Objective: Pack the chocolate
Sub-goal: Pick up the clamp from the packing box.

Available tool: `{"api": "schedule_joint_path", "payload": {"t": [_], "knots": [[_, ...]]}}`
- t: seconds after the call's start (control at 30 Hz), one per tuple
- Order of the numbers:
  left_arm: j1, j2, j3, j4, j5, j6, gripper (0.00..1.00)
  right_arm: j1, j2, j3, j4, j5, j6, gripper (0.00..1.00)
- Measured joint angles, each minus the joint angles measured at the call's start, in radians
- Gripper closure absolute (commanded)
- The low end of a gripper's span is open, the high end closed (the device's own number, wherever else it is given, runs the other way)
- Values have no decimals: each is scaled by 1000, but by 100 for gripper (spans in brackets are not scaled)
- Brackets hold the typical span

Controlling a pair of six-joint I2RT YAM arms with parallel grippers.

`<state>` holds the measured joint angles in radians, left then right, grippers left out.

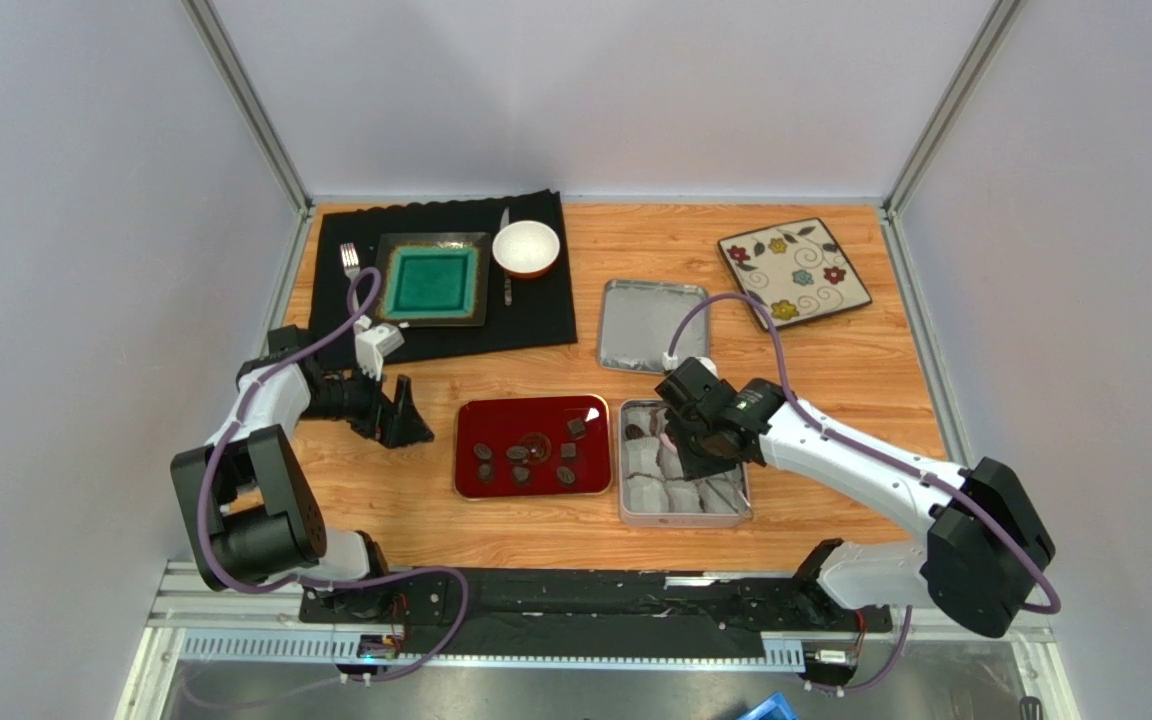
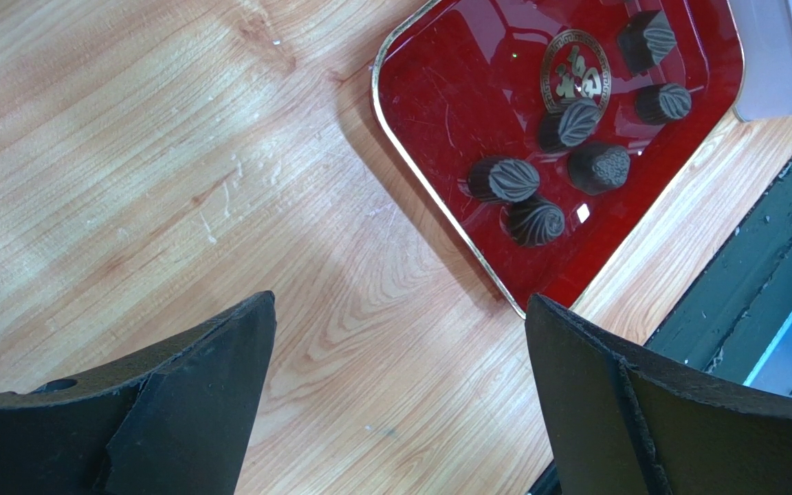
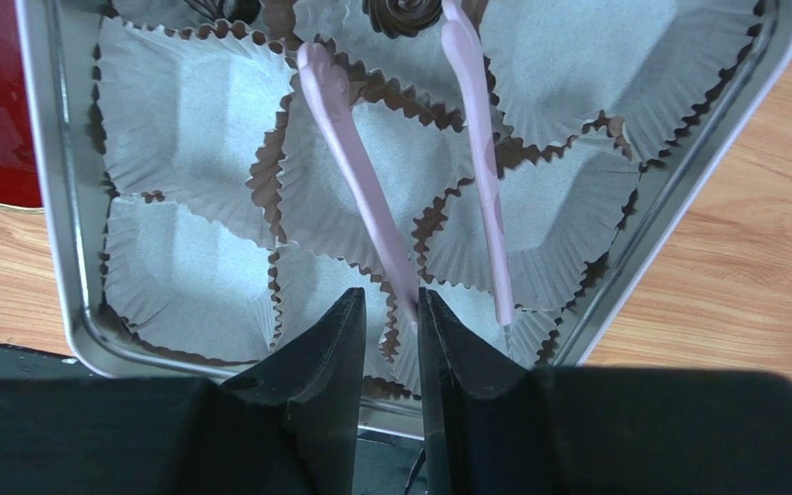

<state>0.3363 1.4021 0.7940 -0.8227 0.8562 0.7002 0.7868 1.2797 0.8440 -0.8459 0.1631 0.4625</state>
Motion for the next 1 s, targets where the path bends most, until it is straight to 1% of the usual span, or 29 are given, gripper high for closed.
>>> {"api": "schedule_joint_path", "payload": {"t": [0.17,0.43,0.47,0.6,0.7,0.83,1.0], "knots": [[2,0,0,-1,0,3,1,0,18,0,0,-6,-10,74],[5,0,0,-5,3,5,1,0,31,3,0,-7,-26,79],[6,0,0,-5,3,5,1,0,33,6,-2,-7,-27,80],[6,0,0,-7,4,5,1,-3,43,10,-2,-8,-34,92],[7,0,2,-8,7,6,1,-3,43,16,-3,-7,-38,99],[7,0,8,-16,7,6,1,-3,24,34,-6,-6,-41,100],[7,-7,19,-19,9,6,1,-3,-60,69,-16,17,-41,100]]}}
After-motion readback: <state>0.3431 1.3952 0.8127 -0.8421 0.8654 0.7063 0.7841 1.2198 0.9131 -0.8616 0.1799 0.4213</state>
